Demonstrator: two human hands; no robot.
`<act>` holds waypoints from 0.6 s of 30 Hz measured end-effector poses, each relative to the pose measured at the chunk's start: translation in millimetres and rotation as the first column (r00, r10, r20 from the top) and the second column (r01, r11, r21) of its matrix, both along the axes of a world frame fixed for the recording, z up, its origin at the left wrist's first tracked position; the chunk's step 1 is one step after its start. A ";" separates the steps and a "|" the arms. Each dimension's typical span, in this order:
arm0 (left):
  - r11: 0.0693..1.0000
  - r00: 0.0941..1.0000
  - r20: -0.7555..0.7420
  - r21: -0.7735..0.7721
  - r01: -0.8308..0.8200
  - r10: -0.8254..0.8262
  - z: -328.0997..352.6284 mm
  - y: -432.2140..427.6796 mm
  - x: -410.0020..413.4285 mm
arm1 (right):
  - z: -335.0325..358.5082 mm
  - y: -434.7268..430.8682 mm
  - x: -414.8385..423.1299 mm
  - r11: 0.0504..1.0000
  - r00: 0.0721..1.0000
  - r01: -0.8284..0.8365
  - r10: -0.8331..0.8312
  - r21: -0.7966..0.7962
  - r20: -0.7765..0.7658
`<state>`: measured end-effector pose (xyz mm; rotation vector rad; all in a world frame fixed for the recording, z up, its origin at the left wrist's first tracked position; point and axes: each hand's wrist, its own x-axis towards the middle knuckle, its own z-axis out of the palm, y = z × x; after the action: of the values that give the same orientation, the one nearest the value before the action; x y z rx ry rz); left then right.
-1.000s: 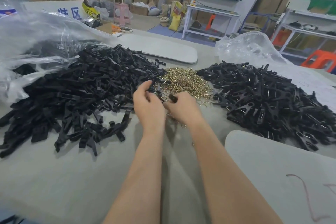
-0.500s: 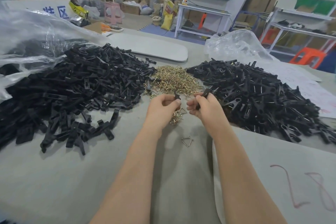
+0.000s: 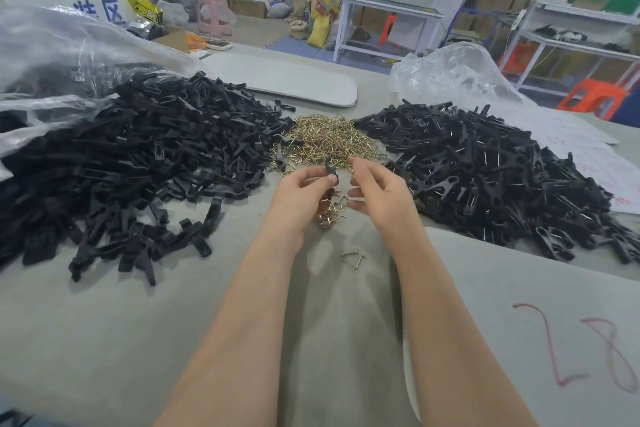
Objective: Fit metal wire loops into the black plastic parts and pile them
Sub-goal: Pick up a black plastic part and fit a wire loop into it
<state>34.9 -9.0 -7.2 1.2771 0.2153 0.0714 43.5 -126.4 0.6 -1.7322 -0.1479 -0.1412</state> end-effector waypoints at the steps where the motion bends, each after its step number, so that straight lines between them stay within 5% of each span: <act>1: 1.000 1.000 0.002 0.005 -0.003 0.003 0.0 0.0 0.2 | -0.7 2.0 -0.5 1.000 0.999 0.001 0.000 -0.031 0.033; 4: 1.000 1.000 -0.006 0.006 -0.014 0.014 -0.3 -0.6 0.9 | -4.8 2.5 0.6 0.979 0.983 0.046 -0.009 -0.197 0.183; 12: 1.000 0.999 0.044 0.011 -0.001 0.001 -3.8 -1.8 2.2 | -11.7 7.4 -0.3 0.944 0.962 0.170 -0.097 -0.282 0.255; 18: 0.997 0.998 0.057 0.069 -0.031 0.027 -5.4 1.1 2.4 | -9.0 8.7 0.0 0.982 0.982 0.101 -0.073 -0.160 0.172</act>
<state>37.3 -8.0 -12.6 1.3396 0.1850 0.1406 43.5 -117.7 -8.4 -1.8961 -0.2109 -0.3465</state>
